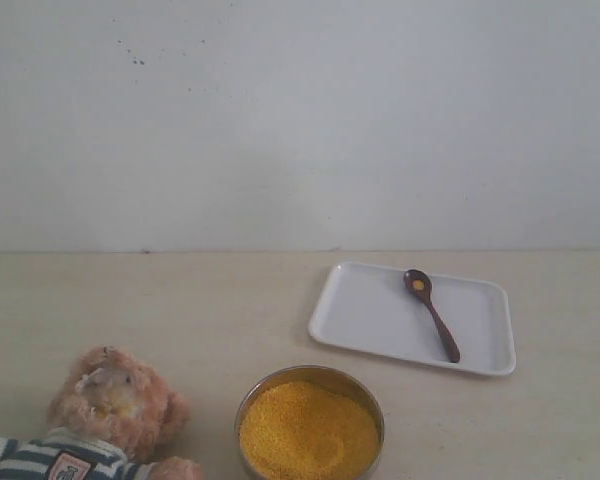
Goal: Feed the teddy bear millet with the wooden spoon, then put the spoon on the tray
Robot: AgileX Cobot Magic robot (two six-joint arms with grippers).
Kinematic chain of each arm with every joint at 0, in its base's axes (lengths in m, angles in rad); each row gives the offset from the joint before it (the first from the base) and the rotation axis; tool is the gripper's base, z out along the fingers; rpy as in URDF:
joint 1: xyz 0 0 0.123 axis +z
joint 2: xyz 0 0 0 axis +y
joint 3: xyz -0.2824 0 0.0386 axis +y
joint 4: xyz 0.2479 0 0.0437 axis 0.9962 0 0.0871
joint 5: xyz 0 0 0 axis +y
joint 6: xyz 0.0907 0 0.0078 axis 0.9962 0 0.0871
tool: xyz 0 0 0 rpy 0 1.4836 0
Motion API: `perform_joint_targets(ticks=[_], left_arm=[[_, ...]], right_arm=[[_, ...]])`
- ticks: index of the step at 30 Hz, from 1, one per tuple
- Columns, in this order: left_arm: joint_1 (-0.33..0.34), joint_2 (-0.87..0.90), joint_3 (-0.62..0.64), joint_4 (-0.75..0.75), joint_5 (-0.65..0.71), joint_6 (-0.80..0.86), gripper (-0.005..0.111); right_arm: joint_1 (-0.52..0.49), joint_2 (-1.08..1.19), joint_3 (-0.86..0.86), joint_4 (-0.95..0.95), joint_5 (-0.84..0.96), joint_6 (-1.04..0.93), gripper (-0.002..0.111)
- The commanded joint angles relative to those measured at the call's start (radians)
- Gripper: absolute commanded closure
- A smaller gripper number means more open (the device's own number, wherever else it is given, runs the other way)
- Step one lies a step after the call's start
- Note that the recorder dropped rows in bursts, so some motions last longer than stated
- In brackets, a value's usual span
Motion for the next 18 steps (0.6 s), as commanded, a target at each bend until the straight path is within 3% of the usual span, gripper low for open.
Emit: perform_joint_targets(ticks=[1, 18], left_arm=[[-0.006, -0.003, 0.003, 0.010, -0.006, -0.009, 0.103], [-0.006, -0.003, 0.003, 0.045, -0.012, 0.015, 0.103]], right_arm=[[0.001, -0.005, -0.001, -0.010, -0.001, -0.002, 0.108], [0.001, -0.005, -0.001, -0.010, -0.001, -0.002, 0.108]])
